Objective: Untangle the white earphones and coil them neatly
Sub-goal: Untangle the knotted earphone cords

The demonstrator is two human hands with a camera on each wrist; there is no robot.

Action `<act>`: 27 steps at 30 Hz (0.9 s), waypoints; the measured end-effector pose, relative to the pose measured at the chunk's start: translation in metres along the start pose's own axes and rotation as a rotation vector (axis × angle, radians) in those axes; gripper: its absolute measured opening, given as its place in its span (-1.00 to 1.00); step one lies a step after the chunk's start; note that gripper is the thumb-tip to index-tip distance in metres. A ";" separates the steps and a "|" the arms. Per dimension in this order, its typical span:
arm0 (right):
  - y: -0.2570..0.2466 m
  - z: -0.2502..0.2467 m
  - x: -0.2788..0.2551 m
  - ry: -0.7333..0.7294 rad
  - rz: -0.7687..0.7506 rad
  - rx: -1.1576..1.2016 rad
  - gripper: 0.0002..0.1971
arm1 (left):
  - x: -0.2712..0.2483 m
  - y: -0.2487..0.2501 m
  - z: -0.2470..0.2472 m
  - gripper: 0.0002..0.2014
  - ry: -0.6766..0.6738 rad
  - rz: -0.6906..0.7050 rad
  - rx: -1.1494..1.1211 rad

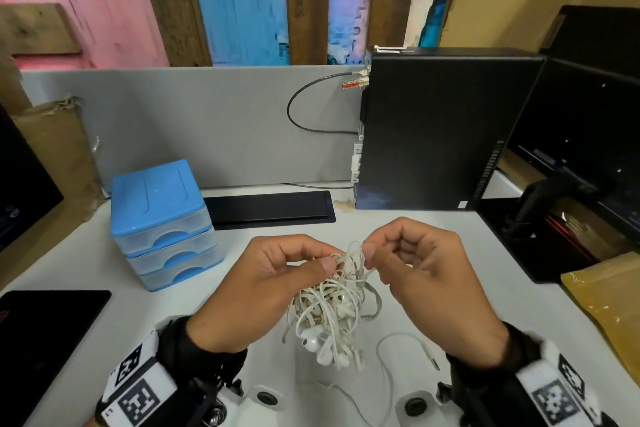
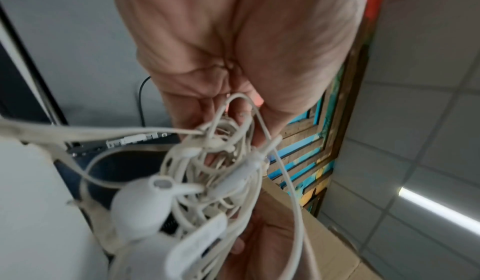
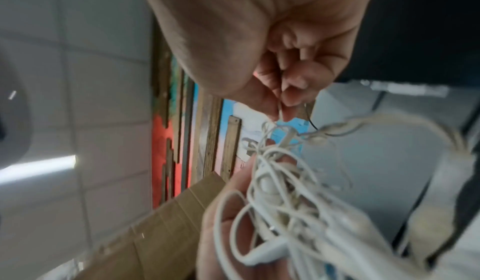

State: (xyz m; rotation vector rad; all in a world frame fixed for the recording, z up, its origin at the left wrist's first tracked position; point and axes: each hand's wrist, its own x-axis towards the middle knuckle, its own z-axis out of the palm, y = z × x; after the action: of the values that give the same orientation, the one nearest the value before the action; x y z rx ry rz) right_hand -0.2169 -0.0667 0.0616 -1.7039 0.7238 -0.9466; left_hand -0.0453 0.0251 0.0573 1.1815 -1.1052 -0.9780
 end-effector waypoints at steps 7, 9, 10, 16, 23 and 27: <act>-0.005 -0.003 0.001 -0.163 0.175 0.201 -0.87 | -0.001 -0.001 -0.005 -0.85 -0.072 -0.091 -0.013; -0.007 -0.004 0.000 -0.202 0.156 0.194 -0.88 | -0.001 -0.002 -0.007 -0.75 -0.093 -0.111 -0.013; -0.009 -0.004 -0.001 -0.213 0.136 0.191 -0.90 | -0.001 -0.002 -0.008 -0.72 -0.101 -0.115 -0.016; -0.008 -0.008 -0.002 -0.220 -0.019 0.042 -0.91 | -0.002 -0.004 -0.008 -0.72 -0.093 -0.119 -0.044; -0.009 -0.012 -0.003 -0.264 -0.058 -0.008 -0.94 | -0.001 -0.003 -0.008 -0.76 -0.112 -0.112 -0.050; -0.006 -0.013 -0.002 -0.291 -0.095 0.013 -0.87 | -0.001 -0.001 -0.006 -0.84 -0.107 -0.104 -0.016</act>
State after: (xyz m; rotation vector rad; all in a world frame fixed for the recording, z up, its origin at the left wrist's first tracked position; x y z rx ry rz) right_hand -0.2296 -0.0694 0.0690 -1.8285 0.4468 -0.7442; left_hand -0.0397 0.0276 0.0556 1.1950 -1.1271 -1.1392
